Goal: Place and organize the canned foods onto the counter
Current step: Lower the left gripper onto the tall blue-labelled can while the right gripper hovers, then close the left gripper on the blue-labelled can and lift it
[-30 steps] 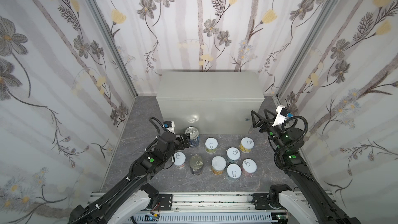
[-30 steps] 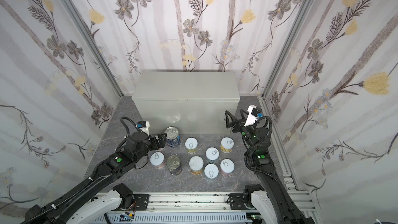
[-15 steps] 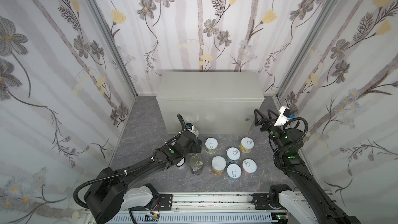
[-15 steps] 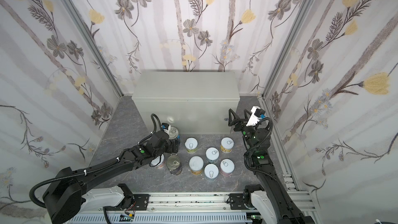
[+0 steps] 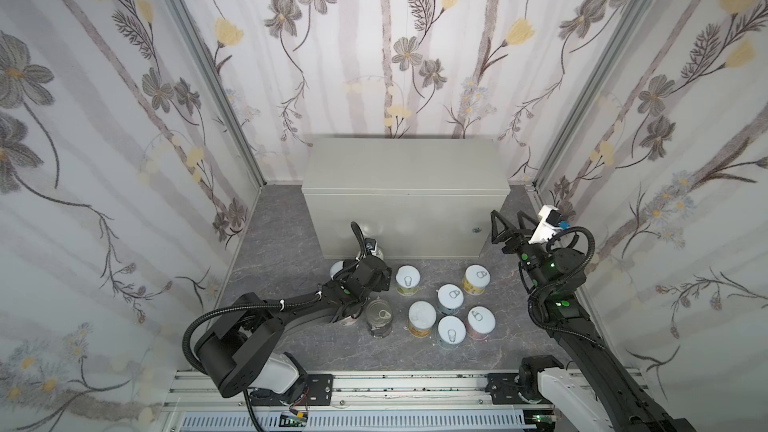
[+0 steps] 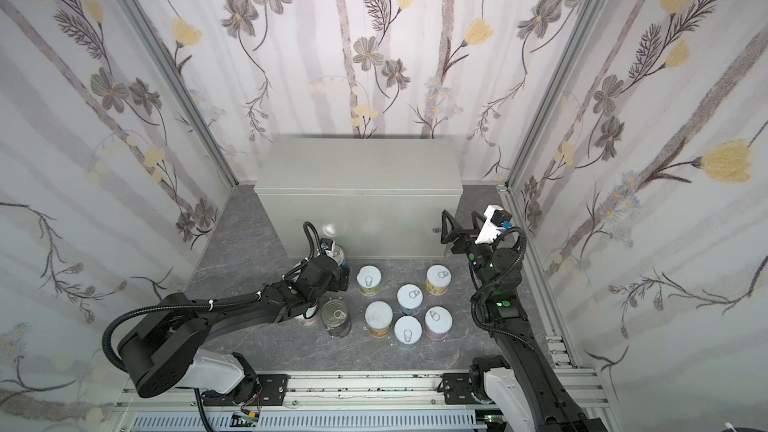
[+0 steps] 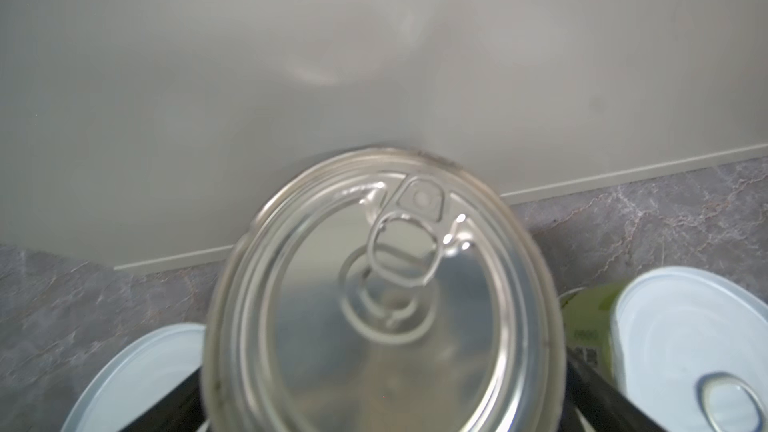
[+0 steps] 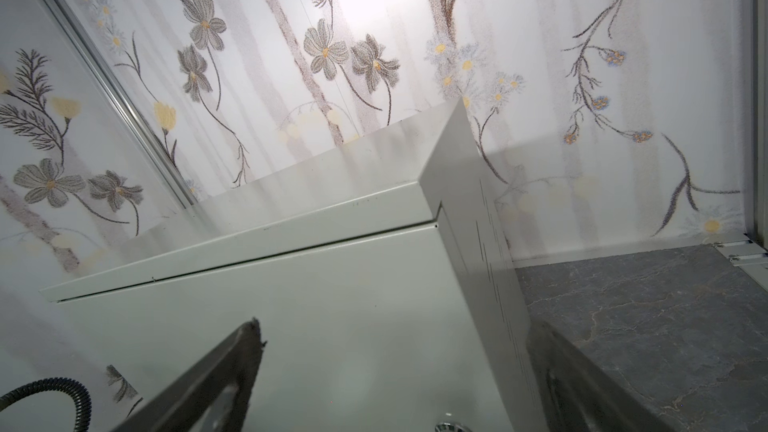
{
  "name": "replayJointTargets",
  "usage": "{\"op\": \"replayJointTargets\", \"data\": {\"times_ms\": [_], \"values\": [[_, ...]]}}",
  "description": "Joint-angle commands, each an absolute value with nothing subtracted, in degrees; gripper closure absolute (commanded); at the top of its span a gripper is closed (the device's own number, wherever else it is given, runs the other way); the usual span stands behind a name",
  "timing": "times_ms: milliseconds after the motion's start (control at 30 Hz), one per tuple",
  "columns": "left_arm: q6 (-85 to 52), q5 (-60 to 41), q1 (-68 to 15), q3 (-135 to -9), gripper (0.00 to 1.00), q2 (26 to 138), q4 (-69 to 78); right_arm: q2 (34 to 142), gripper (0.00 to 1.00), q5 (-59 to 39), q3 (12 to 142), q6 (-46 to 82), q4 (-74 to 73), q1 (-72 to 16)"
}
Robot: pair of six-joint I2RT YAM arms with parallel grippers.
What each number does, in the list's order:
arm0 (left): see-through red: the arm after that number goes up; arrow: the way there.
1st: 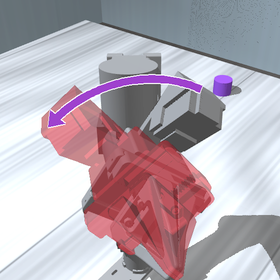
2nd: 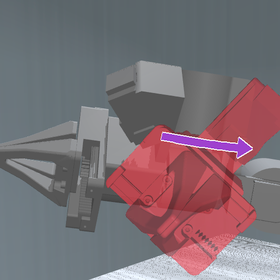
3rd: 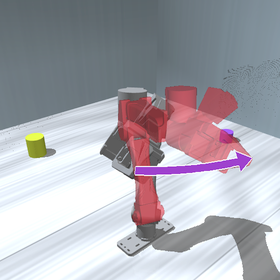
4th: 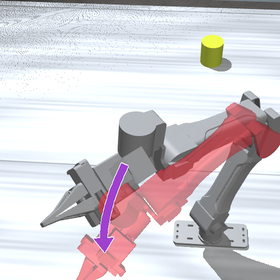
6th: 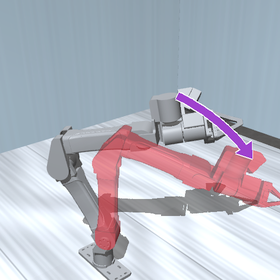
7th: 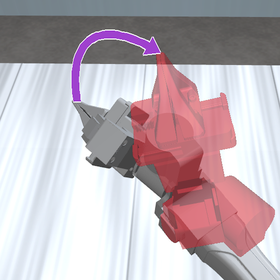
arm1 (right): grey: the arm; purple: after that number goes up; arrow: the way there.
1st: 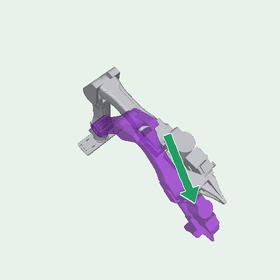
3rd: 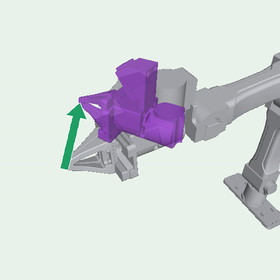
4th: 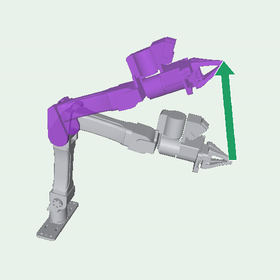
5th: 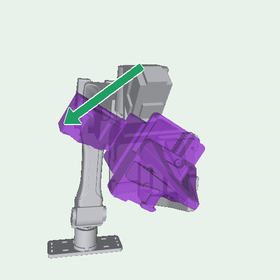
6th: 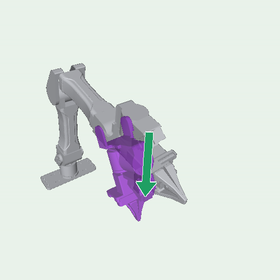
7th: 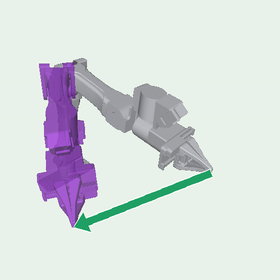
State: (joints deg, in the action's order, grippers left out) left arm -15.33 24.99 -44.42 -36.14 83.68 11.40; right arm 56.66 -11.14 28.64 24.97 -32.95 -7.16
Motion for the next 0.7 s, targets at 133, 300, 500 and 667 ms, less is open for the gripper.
{"op": "replayJointTargets", "data": {"times_ms": [133,300,500,667], "values": [[-16.3,26.7,-42.8,-36.9,0.01,87.1,22.7,55.8,0.0,-9.3,29.1,24.0,-31.6,-7.2],[-16.3,24.3,-42.5,-36.7,0.03,88.5,25.1,55.3,0.0,-8.9,29.1,23.6,-31.1,-7.2],[-15.8,23.8,-42.5,-36.9,0.11,89.3,25.1,54.8,0.0,-9.0,29.1,23.5,-30.8,-7.2],[-15.8,23.7,-42.6,-36.7,0.21,88.6,24.0,53.3,0.0,-9.2,29.1,22.6,-31.2,-7.2]]}}
